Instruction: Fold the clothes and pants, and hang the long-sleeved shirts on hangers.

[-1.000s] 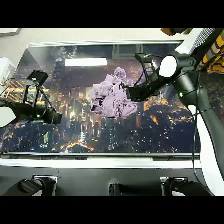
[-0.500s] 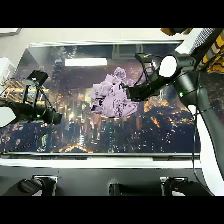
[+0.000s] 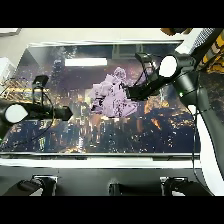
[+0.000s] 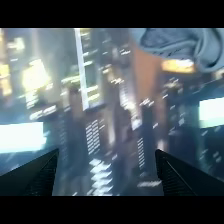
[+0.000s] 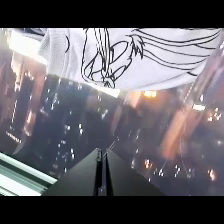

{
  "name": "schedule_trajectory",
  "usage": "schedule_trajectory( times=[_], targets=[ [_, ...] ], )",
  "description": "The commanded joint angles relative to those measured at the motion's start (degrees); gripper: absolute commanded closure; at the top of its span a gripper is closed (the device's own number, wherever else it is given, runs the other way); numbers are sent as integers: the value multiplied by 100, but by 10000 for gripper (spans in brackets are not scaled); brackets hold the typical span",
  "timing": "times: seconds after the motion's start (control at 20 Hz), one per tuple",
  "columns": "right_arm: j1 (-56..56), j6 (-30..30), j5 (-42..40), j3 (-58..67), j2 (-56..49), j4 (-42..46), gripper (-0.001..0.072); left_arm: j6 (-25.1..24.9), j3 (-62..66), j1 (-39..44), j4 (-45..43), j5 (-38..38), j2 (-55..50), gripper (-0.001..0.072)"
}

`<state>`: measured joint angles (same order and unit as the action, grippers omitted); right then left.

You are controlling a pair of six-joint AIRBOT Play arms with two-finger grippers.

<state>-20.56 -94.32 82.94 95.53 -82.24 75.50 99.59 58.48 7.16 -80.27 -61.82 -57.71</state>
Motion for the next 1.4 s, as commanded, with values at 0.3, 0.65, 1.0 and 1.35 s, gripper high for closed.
schedule_trajectory(
  times=[0.3,0.65,1.0,1.35],
  targets=[
    [-4,0,13,-2,-2,2,627,-1521,-350,-219,2981,2686,-2479,5],
    [-4,-109,-101,-2,-2,-2,622,-1523,295,-63,3145,2835,-3342,10],
    [81,-540,-380,0,59,-83,552,-1690,367,-105,3069,2059,-3038,685],
    [2072,-649,-304,-107,479,-922,281,-785,-1180,-942,1320,-197,-981,686]
  ],
)
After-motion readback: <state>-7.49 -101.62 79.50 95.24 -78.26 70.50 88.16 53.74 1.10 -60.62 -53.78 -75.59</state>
